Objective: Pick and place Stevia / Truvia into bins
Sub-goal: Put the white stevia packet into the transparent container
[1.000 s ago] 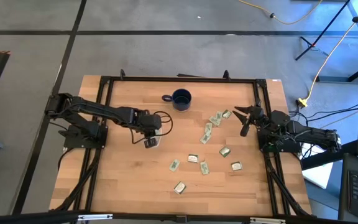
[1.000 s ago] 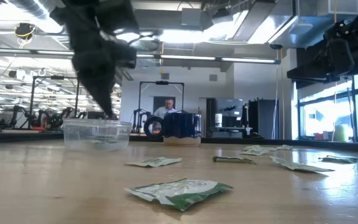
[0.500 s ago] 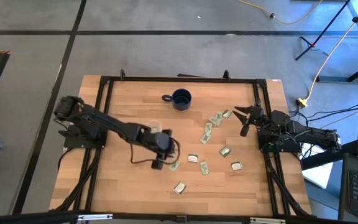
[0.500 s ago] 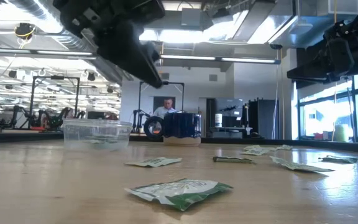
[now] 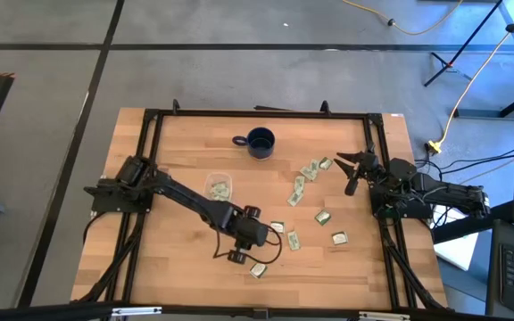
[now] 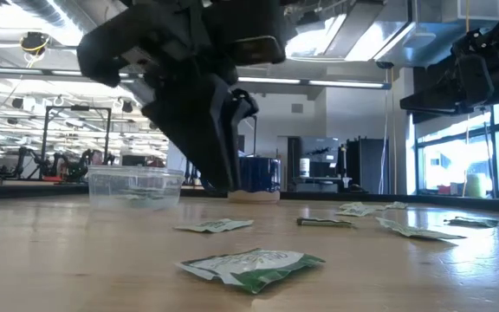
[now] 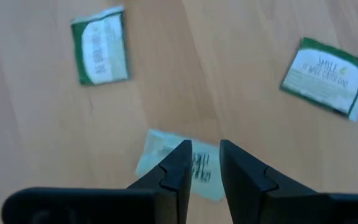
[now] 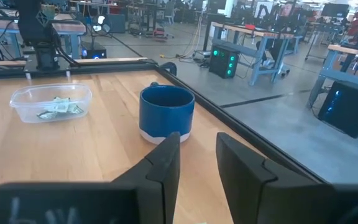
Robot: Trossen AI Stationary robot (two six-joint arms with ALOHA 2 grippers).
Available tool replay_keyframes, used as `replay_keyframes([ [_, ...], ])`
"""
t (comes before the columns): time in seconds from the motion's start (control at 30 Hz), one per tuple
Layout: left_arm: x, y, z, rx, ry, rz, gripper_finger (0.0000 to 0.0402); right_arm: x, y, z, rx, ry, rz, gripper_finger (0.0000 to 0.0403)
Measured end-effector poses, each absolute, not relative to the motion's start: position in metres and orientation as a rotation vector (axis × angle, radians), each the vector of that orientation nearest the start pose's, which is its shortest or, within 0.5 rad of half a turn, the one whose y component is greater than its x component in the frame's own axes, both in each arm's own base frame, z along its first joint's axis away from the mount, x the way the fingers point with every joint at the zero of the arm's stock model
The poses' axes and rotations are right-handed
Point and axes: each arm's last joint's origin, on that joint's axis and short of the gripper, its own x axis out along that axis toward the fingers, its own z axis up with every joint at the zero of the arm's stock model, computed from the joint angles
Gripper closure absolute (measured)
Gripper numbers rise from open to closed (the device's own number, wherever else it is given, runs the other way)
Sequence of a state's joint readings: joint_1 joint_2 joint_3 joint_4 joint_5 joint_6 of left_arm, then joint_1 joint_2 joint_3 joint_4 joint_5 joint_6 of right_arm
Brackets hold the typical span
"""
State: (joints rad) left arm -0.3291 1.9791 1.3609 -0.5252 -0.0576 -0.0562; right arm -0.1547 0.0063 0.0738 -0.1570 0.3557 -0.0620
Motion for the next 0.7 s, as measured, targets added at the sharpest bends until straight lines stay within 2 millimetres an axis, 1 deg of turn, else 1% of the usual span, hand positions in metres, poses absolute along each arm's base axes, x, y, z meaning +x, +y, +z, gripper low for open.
replay_keyframes([
  [0.3,0.375,-0.125,0.15,0.111,1.226,-0.142,0.0337,0.088,-0.024,0.173,-0.071,0.106,-0.507,0.0295],
  [0.5,0.371,-0.123,0.143,0.107,1.244,-0.134,0.0345,0.088,-0.024,0.173,-0.071,0.106,-0.507,0.0295],
  [0.7,0.372,-0.124,0.137,0.097,1.259,-0.122,0.0352,0.088,-0.024,0.173,-0.071,0.106,-0.507,0.0295],
])
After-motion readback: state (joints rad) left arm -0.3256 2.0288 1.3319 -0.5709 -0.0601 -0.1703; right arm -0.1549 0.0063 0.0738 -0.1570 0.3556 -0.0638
